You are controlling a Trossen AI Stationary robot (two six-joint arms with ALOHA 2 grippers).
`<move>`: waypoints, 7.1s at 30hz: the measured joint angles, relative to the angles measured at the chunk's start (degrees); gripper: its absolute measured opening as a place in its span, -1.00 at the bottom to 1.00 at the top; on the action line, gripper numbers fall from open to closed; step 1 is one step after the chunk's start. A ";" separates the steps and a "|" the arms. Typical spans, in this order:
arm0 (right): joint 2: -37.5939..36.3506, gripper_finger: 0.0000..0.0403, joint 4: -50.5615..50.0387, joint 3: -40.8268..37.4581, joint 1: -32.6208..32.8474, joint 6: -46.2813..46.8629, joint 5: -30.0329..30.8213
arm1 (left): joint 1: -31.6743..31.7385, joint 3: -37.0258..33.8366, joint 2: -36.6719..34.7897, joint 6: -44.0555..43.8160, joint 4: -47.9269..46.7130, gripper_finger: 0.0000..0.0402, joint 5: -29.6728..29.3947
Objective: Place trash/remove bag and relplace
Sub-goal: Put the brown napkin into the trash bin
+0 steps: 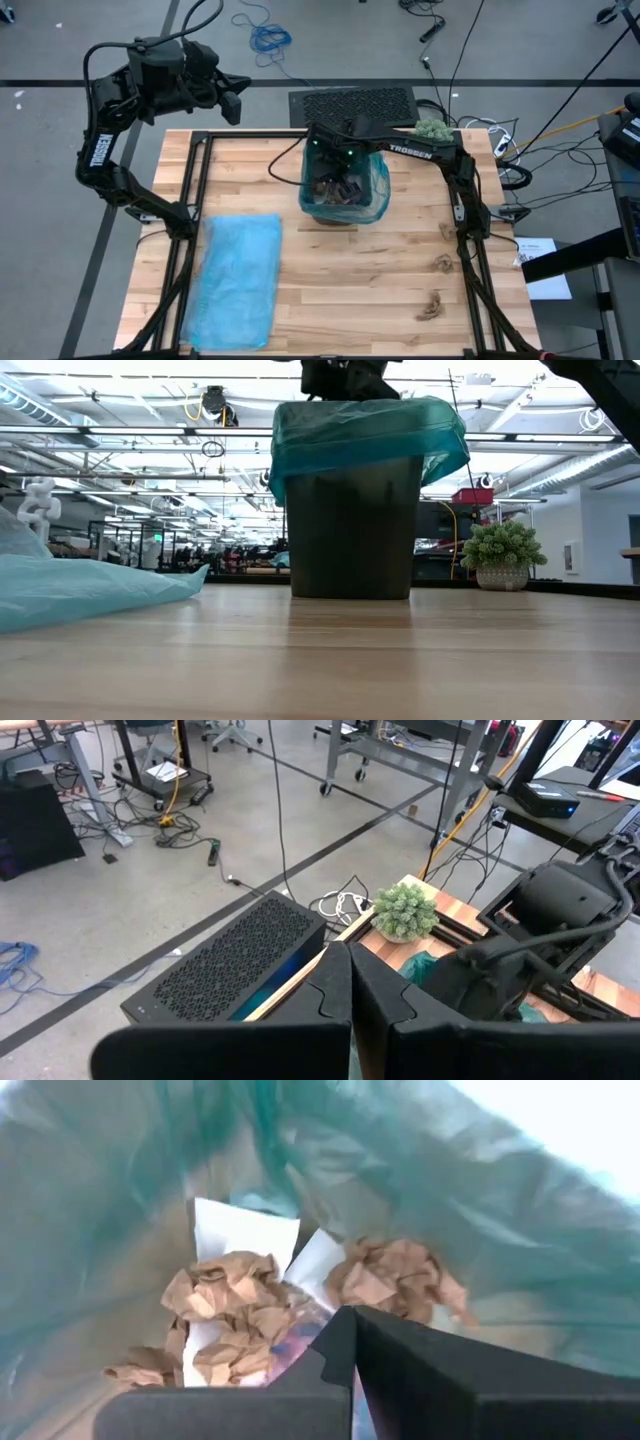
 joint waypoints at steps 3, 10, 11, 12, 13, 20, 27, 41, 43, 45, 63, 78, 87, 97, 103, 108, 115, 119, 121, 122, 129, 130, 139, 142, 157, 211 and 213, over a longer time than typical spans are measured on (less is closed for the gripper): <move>0.00 -1.00 -1.10 2.36 0.00 0.12 0.02 | -0.01 0.00 0.00 0.00 0.00 -1.00 -0.02; 0.00 -1.00 -7.82 11.36 -2.31 6.21 0.04 | 0.00 0.00 0.00 0.00 0.00 -1.00 0.00; -0.29 -1.00 -8.94 11.88 -2.86 7.14 0.02 | 0.00 0.00 0.00 0.00 0.00 -1.00 -0.02; -1.40 -1.00 -9.45 11.26 -3.41 8.09 0.02 | 0.00 0.00 0.00 0.00 0.00 -1.00 0.00; -2.43 -1.00 -10.70 10.69 -4.06 8.96 -0.04 | 0.00 0.00 0.00 0.00 0.02 -1.00 0.00; -9.56 -1.00 -16.68 10.28 -7.51 18.43 -1.84 | -0.02 0.00 0.00 0.09 -0.04 -1.00 0.00; -16.45 -1.00 -16.58 8.62 -8.01 29.95 -3.11 | 0.00 0.00 0.00 0.33 -0.03 -1.00 0.00; -36.16 -1.00 -16.63 -25.25 4.18 63.57 -8.16 | 0.00 0.00 0.00 0.44 0.00 -1.00 -0.46; -39.71 -1.00 -16.58 -29.85 8.32 71.69 -8.52 | 0.00 0.00 0.00 0.44 0.00 -1.00 -0.45; -43.09 -1.00 -16.68 -33.76 12.49 80.04 -8.36 | -0.02 0.00 -0.02 0.46 0.00 -1.00 -0.45; -51.59 -0.68 -7.51 -69.16 27.17 111.88 -0.01 | 0.02 0.00 0.13 3.04 0.02 -1.00 -0.44; -49.53 -0.20 2.86 -81.56 26.91 128.15 15.95 | 0.01 0.00 0.15 2.99 0.72 -1.00 -1.17; -49.46 -0.25 4.94 -78.85 25.21 101.35 15.56 | 0.00 0.00 0.17 2.95 0.59 -1.00 -1.23; -41.29 -0.26 2.97 -78.87 13.69 78.85 15.60 | -0.02 0.00 0.65 2.95 0.28 -1.00 -1.24; -31.40 -0.26 0.58 -78.89 6.76 69.72 15.59 | -0.01 0.00 0.90 2.93 0.19 -1.00 -1.24; -26.21 -0.26 -0.55 -78.89 3.71 64.79 14.86 | 0.00 0.00 0.90 2.89 0.21 -1.00 -1.24; -23.44 -0.26 -2.53 -79.40 0.95 60.02 9.17 | 0.00 0.00 0.87 1.84 0.14 -1.00 -1.24; -22.38 -0.26 -1.15 -80.32 0.11 57.90 7.38 | 0.00 0.00 0.87 1.86 -0.07 -1.00 -1.24; -21.94 -0.26 0.33 -82.22 -0.32 57.46 5.05 | 0.00 0.00 0.87 1.86 -0.07 -1.00 -1.24; -21.83 -0.26 1.70 -83.33 -0.53 56.92 3.75 | -0.02 0.00 0.87 1.88 -0.05 -1.00 -1.24; -21.84 -0.43 4.05 -85.28 -1.79 57.72 2.89 | 0.00 0.00 0.85 1.86 -0.05 -1.00 -1.24; -21.84 -0.50 4.01 -85.32 -2.10 57.85 2.91 | 0.00 0.00 0.85 1.88 -0.05 -1.00 -1.24; -22.14 -0.99 3.31 -85.40 -3.17 55.79 -1.15 | -0.02 0.00 0.85 1.81 -0.05 -1.00 -1.24; -23.59 -1.00 2.81 -84.55 -3.17 57.10 -4.31 | 0.00 0.00 0.85 1.81 -0.05 -1.00 -1.24; -30.91 -1.00 9.47 -78.13 -9.11 74.88 1.93 | 0.00 0.00 0.85 1.92 -0.03 -1.00 -1.24; -58.88 -1.00 51.14 -51.52 -10.95 77.07 7.71 | -0.02 0.00 0.85 1.46 -0.03 -1.00 -1.96; -54.94 -1.00 49.23 -48.30 -8.83 74.28 6.95 | -0.01 0.00 0.85 1.42 -0.03 -1.00 -1.98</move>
